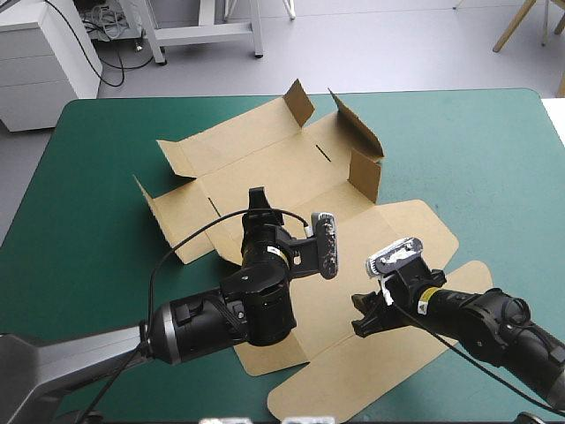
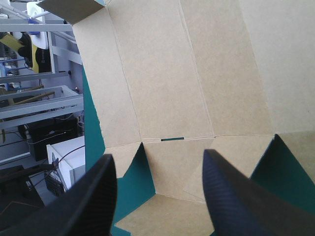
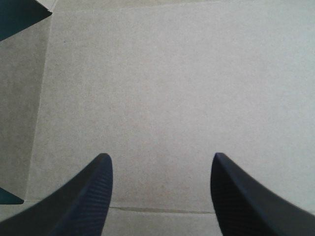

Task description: Fold the box

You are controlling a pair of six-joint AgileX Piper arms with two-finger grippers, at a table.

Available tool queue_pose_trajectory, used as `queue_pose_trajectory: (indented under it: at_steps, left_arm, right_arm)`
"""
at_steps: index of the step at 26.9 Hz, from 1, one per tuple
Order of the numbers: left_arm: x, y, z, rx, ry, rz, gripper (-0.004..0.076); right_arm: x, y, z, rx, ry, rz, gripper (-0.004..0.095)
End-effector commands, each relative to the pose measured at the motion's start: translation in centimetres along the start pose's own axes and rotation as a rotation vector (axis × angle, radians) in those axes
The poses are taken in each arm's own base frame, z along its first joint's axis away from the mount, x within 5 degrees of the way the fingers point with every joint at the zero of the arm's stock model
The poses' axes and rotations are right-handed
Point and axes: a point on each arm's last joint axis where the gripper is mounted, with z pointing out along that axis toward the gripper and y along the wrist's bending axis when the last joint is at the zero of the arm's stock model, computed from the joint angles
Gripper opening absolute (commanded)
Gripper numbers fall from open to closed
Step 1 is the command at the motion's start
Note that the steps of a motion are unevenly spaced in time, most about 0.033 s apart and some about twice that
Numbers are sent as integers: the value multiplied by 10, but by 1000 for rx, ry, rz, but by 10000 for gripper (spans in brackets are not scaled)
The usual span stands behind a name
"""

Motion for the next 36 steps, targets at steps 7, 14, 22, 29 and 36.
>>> queue_pose_trajectory:
  at_steps: [7,14,22,29,36]
  left_arm:
    - [8,19,-15,-70,-5,-33,375]
    - [8,19,-15,-70,-5,-33,375]
    - [7,19,-17,-44,-17,-49,375]
    - [-1,32,-36,118,-96,-128,375]
    - [57,140,-13,-6,-6,-491,375]
  right_arm:
    - [-15,2,-7,-2,-92,-6,553]
    - [-15,2,-7,-2,-92,-6,553]
    - [-15,2,-7,-2,-92,-6,553]
    - [-15,2,-7,-2,-92,-6,553]
    - [-15,2,-7,-2,-92,-6,553]
